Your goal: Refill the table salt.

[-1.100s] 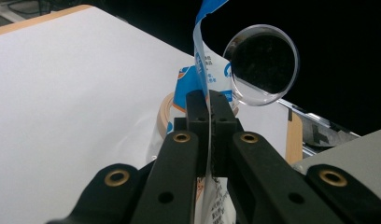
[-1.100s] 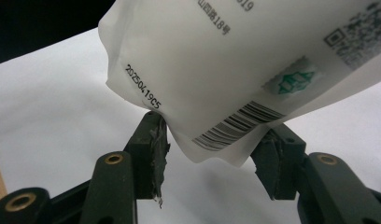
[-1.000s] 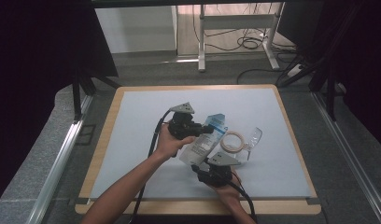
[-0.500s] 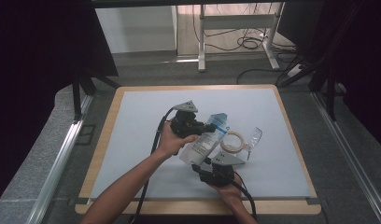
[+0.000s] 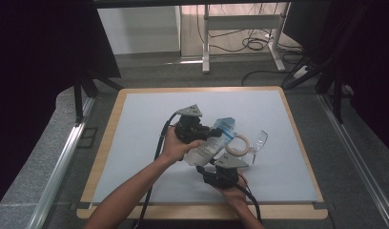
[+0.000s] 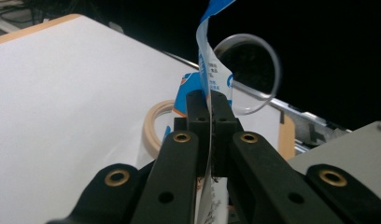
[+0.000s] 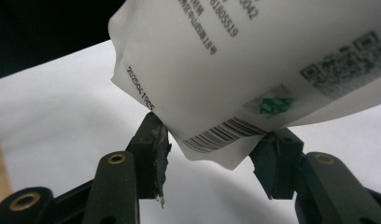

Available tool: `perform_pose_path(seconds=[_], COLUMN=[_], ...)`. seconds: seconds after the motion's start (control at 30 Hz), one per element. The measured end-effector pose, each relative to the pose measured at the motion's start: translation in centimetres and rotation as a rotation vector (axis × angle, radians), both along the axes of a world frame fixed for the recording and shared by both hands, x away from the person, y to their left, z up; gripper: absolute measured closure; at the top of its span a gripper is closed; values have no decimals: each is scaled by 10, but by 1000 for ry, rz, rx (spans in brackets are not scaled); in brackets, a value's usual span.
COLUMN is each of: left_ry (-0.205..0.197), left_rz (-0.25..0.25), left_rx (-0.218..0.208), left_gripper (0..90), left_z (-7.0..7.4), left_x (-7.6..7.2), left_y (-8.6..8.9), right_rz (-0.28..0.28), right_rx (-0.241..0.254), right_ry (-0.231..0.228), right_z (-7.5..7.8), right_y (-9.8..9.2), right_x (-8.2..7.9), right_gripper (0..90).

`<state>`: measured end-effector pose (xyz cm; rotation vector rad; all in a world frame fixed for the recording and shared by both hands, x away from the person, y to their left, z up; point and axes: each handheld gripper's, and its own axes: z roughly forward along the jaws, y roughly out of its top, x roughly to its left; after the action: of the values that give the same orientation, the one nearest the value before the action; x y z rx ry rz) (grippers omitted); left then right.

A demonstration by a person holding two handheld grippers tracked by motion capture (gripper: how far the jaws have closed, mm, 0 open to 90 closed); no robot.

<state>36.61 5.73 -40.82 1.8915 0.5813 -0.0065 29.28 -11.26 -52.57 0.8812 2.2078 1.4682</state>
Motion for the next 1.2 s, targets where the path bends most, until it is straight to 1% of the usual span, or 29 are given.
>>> perform_pose_path(seconds=[0.07, 0.13, 0.17, 0.2, 0.3, 0.37, 0.43, 0.5, 0.53, 0.6, 0.67, 0.7, 0.77, 0.83, 0.9, 1.07, 1.17, 1.2], left_ry=[-13, -23, -21, -24, -21, -22, -19, -12, -13, -17, -12, -2, -1, -6, -11, -8, -5, -4], left_rz=[2, 2, 6, 6, 16, 23, 27, 22, 24, 24, 27, 25, 28, 26, 28, 27, 25, 24], left_rx=[-7, -9, -13, -14, -25, -27, -36, -44, -46, -45, -49, -62, -65, -54, -46, -35, -21, -17], left_gripper=[900, 900, 900, 900, 900, 900, 900, 900, 900, 900, 900, 900, 900, 900, 900, 900, 900, 900], left_z=[2, 4, 5, 5, 6, 6, 6, 6, 6, 6, 6, 5, 5, 6, 6, 5, 6, 6], left_x=[-4, -6, -7, -7, -7, -6, -6, -6, -6, -6, -6, -5, -5, -6, -6, -2, 0, 1], left_y=[2, 5, 6, 8, 13, 15, 16, 17, 17, 16, 16, 16, 14, 12, 11, 10, 8, 8], right_rz=[-10, -28, -33, -38, -64, -75, -94, -115, -130, -136, -139, -142, -138, -133, -111, -51, -27, -20], right_rx=[-32, -46, -52, -63, -86, -93, -114, -129, -142, -141, -125, -123, -110, -87, -52, -15, 10, 14], right_ry=[-38, -56, -66, -88, -120, -128, -140, -130, -134, -140, -146, -151, -150, -137, -114, -89, -56, -52], right_z=[0, 0, 0, 0, -1, -1, -2, -4, -5, -5, -4, -3, -2, -2, -1, 0, 0, 1], right_y=[4, 8, 10, 12, 18, 23, 26, 30, 31, 33, 32, 32, 31, 29, 27, 23, 20, 20], right_x=[1, 3, 4, 5, 8, 9, 10, 11, 11, 11, 9, 9, 8, 9, 9, 8, 6, 5], right_gripper=[485, 480, 473, 465, 452, 442, 437, 429, 428, 429, 439, 444, 447, 466, 487, 508, 513, 514])
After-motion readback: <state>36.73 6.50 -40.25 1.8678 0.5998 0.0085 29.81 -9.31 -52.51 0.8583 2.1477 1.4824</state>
